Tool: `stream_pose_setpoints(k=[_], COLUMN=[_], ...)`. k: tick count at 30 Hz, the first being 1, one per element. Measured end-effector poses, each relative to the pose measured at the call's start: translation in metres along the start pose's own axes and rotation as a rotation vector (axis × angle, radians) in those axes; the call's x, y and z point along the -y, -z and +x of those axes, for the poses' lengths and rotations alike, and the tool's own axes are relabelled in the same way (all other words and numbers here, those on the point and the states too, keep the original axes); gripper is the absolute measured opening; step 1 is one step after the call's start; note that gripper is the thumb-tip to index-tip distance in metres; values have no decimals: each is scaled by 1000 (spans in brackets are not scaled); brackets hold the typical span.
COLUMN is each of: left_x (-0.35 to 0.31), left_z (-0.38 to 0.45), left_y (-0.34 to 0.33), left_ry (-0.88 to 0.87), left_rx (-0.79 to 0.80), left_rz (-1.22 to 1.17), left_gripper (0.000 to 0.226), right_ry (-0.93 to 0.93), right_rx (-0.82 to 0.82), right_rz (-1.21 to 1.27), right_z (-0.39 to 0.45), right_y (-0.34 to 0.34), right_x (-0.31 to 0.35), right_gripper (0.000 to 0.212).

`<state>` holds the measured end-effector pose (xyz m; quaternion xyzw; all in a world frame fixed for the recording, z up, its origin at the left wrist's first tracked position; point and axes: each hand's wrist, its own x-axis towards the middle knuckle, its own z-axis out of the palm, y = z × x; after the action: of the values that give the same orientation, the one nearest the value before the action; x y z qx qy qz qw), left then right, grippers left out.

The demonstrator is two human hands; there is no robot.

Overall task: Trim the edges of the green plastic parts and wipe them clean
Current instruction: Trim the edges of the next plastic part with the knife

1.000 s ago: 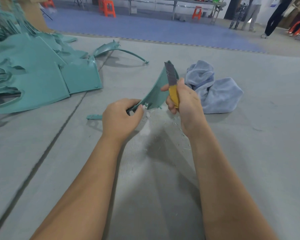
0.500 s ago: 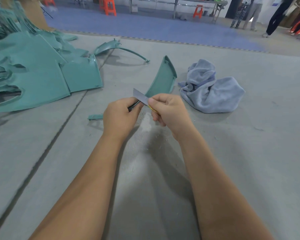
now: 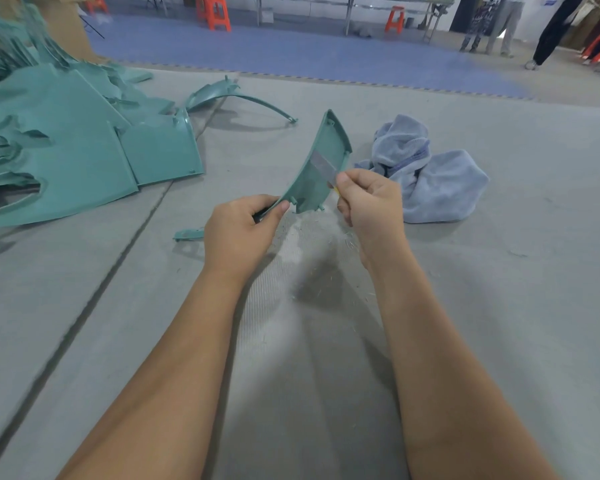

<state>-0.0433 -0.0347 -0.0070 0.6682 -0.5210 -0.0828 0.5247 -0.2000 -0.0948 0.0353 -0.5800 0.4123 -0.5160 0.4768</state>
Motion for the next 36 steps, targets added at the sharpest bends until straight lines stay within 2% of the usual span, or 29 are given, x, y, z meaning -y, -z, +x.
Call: stream_pose_setpoints(k=[4, 9, 14, 20, 25, 29, 33, 36], left_x=[0, -3, -4, -6, -11, -15, -18, -17], left_z=[1, 2, 4, 4, 6, 6, 4, 3], left_y=[0, 1, 0, 1, 8, 12, 16, 16], left_ry=[11, 47, 94, 88, 80, 91, 154, 188], left_rx=[-5, 10, 44, 113, 119, 192, 249, 262], left_rz=[1, 3, -26, -55, -95, -116, -161, -129], left_gripper=[19, 22, 17, 8, 15, 17, 43, 44], right_ry=[21, 91, 115, 104, 98, 100, 100, 89], right_rx=[18, -102, 83, 138, 199, 198, 176, 156], right_rz=[23, 88, -73, -150, -154, -157, -204, -201], right_z=[-5, -8, -14, -14, -15, -15, -14, -15], right_y=[-3, -9, -25, -28, -27, -28, -28, -30], right_x=[1, 0, -7, -17, -20, -21, -20, -21], right_gripper=[23, 28, 27, 26, 33, 32, 33, 33])
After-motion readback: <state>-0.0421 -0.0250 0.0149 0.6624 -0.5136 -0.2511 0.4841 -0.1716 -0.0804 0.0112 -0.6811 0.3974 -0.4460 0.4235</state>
